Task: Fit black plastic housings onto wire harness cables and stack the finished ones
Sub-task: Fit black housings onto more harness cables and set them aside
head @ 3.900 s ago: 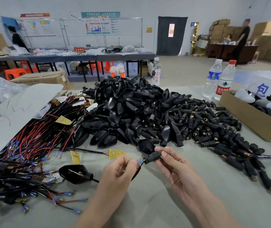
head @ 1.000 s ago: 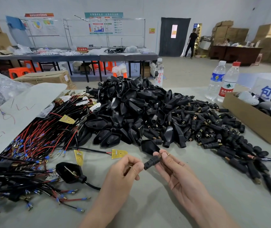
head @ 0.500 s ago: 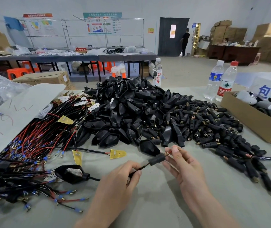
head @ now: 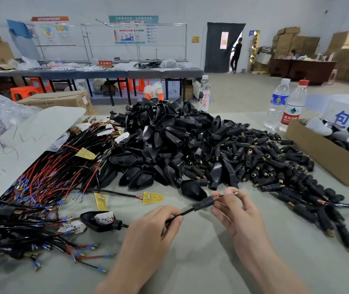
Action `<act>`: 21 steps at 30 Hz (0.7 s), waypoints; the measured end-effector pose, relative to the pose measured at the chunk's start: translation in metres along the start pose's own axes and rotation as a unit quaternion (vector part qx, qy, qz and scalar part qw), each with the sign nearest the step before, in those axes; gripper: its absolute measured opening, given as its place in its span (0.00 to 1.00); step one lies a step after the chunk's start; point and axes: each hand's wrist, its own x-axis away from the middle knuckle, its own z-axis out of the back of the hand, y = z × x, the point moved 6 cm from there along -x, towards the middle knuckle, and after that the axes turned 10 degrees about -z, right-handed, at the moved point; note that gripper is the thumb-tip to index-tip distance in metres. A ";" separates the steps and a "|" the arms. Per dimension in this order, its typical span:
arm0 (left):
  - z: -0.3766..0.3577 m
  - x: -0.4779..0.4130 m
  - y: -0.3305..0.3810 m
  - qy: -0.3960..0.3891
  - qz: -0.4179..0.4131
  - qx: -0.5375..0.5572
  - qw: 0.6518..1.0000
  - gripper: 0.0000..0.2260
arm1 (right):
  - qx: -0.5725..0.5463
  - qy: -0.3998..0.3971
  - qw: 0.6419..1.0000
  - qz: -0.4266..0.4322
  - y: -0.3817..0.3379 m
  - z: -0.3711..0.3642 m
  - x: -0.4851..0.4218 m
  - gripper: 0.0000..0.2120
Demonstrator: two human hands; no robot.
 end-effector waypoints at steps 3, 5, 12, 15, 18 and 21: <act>0.001 0.000 0.002 0.007 -0.012 -0.001 1.000 0.06 | -0.060 -0.036 0.996 -0.049 0.007 -0.006 -0.001 0.23; 0.001 -0.001 0.005 0.005 -0.023 -0.006 1.000 0.06 | -0.096 -0.064 0.989 -0.090 0.013 -0.010 0.001 0.24; -0.001 0.001 -0.001 0.019 -0.015 0.013 1.000 0.05 | -0.057 -0.077 0.991 -0.094 0.016 -0.014 0.002 0.15; 0.002 -0.001 -0.003 0.022 -0.044 -0.044 0.998 0.04 | -0.060 -0.043 0.995 -0.065 0.007 -0.004 -0.001 0.16; 0.004 -0.004 -0.006 0.022 -0.061 -0.074 0.995 0.02 | -0.068 -0.027 0.996 -0.056 0.003 0.002 -0.002 0.16; 0.001 -0.005 -0.001 0.027 -0.074 -0.073 0.994 0.08 | -0.043 -0.059 0.994 -0.079 0.012 -0.009 0.002 0.18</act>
